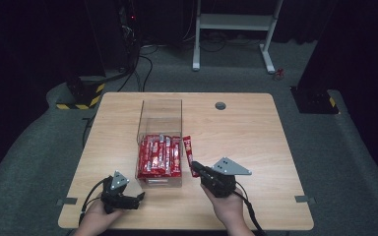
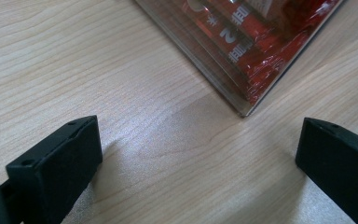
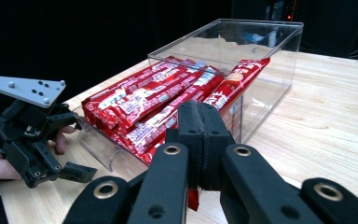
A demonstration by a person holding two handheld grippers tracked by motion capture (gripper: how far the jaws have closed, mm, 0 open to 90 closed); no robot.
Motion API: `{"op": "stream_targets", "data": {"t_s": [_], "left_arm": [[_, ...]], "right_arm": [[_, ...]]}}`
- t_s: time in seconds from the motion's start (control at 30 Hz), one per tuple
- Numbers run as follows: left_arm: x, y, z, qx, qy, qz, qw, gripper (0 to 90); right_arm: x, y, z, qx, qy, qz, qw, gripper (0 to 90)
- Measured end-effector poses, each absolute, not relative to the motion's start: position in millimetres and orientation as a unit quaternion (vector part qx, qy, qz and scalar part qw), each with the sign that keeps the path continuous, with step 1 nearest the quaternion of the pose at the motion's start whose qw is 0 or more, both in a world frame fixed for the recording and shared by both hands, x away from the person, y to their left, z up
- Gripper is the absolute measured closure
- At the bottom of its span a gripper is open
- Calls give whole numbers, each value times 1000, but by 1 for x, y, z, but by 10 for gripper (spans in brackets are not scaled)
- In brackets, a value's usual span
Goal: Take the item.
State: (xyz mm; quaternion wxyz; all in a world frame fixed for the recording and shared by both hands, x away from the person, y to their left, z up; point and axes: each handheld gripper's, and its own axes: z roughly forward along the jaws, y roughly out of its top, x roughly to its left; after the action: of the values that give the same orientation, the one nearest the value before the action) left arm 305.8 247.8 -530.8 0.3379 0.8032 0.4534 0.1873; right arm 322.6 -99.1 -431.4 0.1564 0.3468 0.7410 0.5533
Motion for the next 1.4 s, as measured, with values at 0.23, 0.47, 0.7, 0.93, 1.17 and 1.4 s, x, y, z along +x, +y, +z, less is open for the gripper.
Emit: {"op": "stream_targets", "data": {"t_s": [0.23,0.47,0.7,0.93,1.17,1.4], "left_arm": [[306,248,-531,803,454,187,338,7],[306,248,-531,803,454,187,338,7],[306,248,-531,803,454,187,338,7],[306,248,-531,803,454,187,338,7],[306,248,-531,803,454,187,338,6],[306,248,-531,804,453,188,337,6]], "right_arm": [[326,-108,-430,355,735,552,167,899],[329,-116,-429,365,730,552,174,899],[333,-124,-432,377,726,546,183,899],[339,-138,-433,394,717,541,194,899],[344,-152,-433,410,706,541,201,899],[347,-158,-434,418,704,537,206,899]]}}
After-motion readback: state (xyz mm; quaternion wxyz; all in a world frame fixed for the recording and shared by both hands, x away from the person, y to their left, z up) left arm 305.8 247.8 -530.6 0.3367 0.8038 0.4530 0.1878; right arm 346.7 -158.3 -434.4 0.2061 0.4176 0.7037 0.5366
